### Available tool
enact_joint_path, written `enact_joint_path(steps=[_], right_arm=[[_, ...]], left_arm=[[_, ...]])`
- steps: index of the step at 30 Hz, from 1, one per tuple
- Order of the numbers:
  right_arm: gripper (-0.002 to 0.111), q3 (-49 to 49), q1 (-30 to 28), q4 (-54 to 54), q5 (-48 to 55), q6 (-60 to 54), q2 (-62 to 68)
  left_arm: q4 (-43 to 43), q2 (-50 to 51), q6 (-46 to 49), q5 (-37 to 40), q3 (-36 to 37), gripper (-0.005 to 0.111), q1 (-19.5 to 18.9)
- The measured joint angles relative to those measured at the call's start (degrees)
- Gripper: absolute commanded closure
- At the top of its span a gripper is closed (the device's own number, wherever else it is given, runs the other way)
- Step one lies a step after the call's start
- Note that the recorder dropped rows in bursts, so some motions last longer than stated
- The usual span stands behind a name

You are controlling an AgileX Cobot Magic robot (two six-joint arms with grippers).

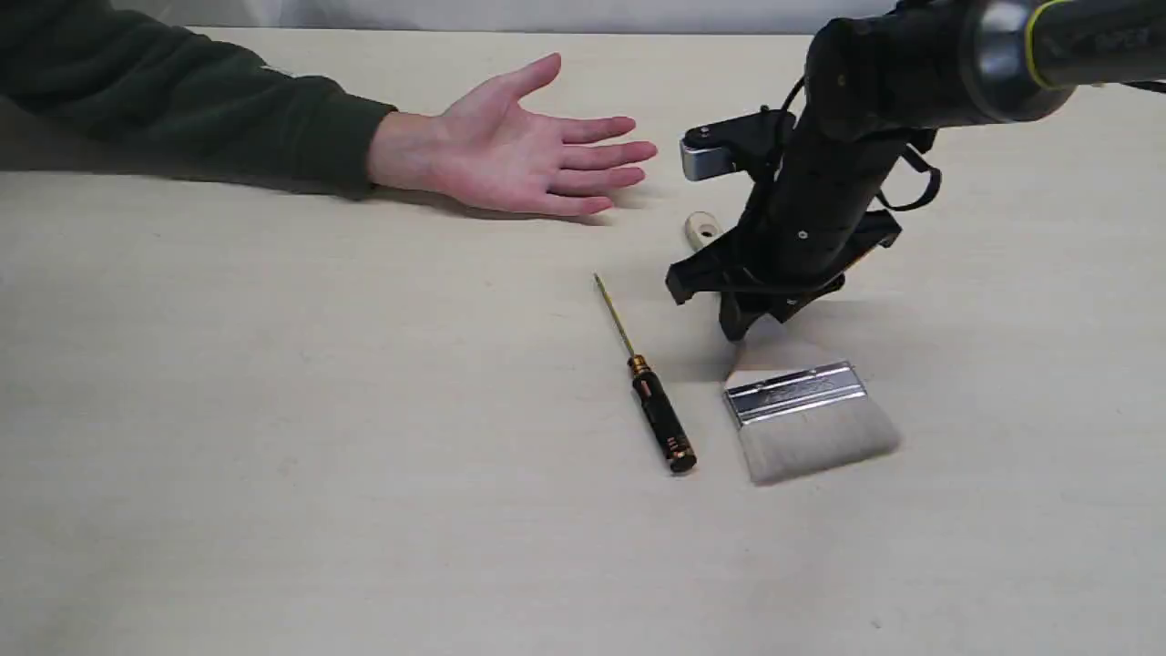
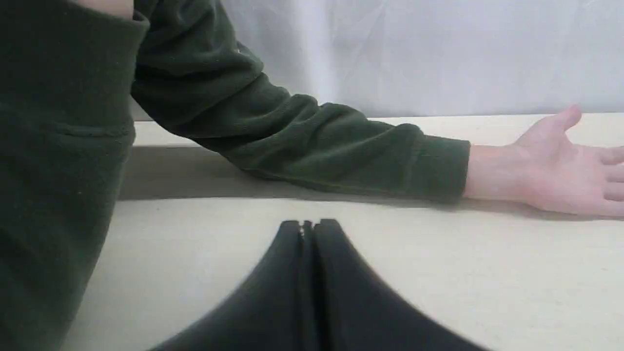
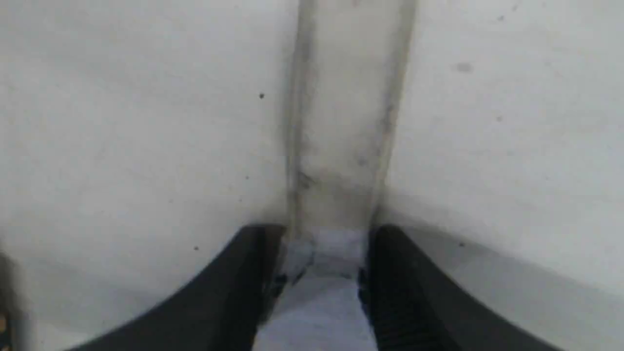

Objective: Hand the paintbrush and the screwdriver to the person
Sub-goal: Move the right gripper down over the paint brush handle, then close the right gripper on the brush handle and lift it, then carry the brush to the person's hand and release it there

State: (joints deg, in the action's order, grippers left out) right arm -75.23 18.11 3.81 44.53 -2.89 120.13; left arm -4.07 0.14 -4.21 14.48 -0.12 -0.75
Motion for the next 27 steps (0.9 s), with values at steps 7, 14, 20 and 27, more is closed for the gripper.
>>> enact_joint_path(steps=[7,14,20,27], right_arm=[[0.104,0.21,0.0,3.6,-1.61,-2.64,-0.58],[0.104,0.56,0.0,13.24,-4.03,-9.96,-8.28],[0.104,0.56,0.78,14.83,-9.62,-12.72,-13.42],[0.104,-4.46,3.56,15.05,-16.26,-13.33,-11.9]], left_arm=[[0.0,0.0,0.0,0.0,0.0,0.107,0.0],[0.0,0.0,0.0,0.0,0.0,0.107,0.0],[0.0,0.0,0.0,0.0,0.0,0.107,0.0],[0.0,0.0,0.0,0.0,0.0,0.107,0.0]])
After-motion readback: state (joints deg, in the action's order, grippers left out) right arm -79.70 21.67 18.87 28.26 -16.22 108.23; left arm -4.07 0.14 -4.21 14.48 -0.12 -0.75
